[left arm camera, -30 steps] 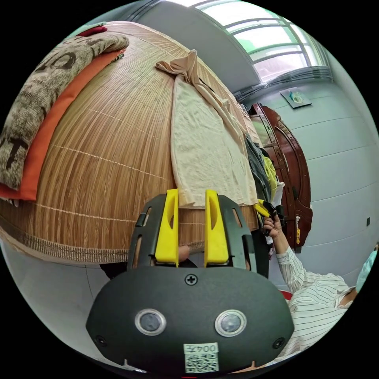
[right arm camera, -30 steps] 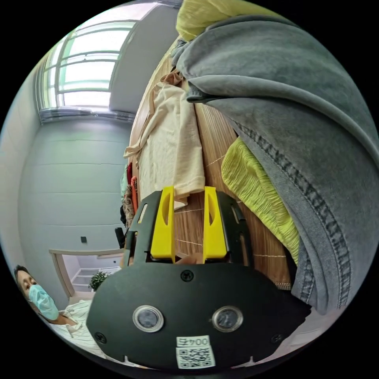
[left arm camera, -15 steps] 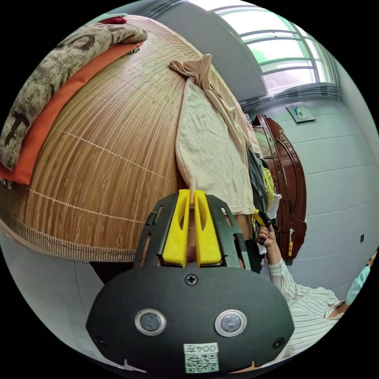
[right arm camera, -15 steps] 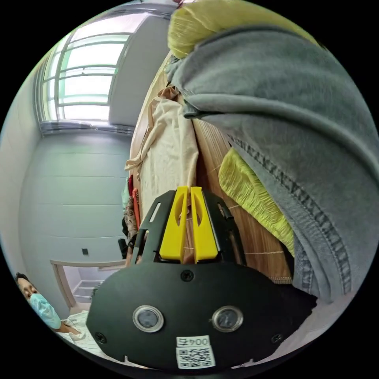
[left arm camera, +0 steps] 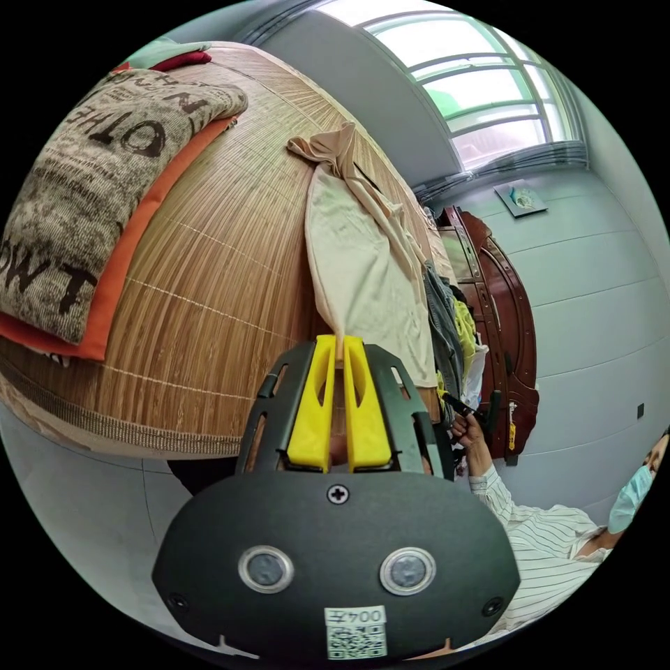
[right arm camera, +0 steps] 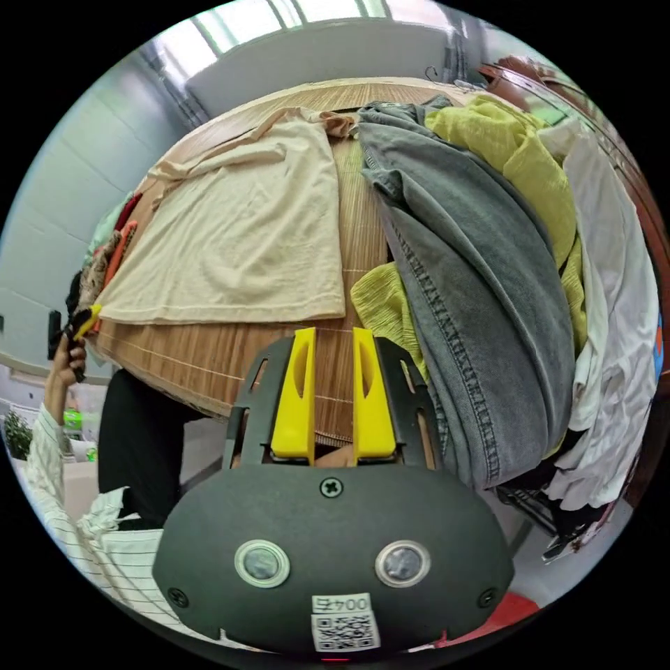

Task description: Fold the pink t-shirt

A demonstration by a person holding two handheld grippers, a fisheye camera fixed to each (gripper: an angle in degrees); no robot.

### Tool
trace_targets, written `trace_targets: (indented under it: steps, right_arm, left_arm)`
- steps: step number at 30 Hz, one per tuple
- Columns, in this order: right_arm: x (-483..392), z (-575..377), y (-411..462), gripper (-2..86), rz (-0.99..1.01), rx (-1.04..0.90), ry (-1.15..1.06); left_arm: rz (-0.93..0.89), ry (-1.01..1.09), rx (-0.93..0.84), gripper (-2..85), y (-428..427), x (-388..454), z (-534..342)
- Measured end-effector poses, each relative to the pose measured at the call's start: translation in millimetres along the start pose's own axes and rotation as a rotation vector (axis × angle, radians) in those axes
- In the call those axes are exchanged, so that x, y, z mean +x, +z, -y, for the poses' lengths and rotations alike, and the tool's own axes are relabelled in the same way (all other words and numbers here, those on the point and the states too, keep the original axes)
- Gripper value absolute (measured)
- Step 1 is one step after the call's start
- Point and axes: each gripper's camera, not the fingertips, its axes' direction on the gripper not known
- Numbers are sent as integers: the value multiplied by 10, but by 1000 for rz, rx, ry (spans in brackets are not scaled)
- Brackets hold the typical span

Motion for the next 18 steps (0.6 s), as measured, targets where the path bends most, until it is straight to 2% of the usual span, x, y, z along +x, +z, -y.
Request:
trace_targets:
  steps: [3,7,11,16,18]
  right_arm:
    - [-146,8,26,97,-6,27,-7]
    - [-17,115,64,94,148,37,148]
    - [-34,175,132,86,165,63,222]
    - [-359,256,181,36,-14,35,140]
    - [-420,289,170,28,-9,14,124]
  left_arm:
    - [0,-7,-6,20,-2,-15,-32]
    - [-13,-23,-7,19,-11,-49,-81]
    - [-14,-34,-13,19,10,-74,-132]
    - [-11,-47,-21,19,58,-102,-208]
    - [-14,-47,-18,19,47,-102,-229]
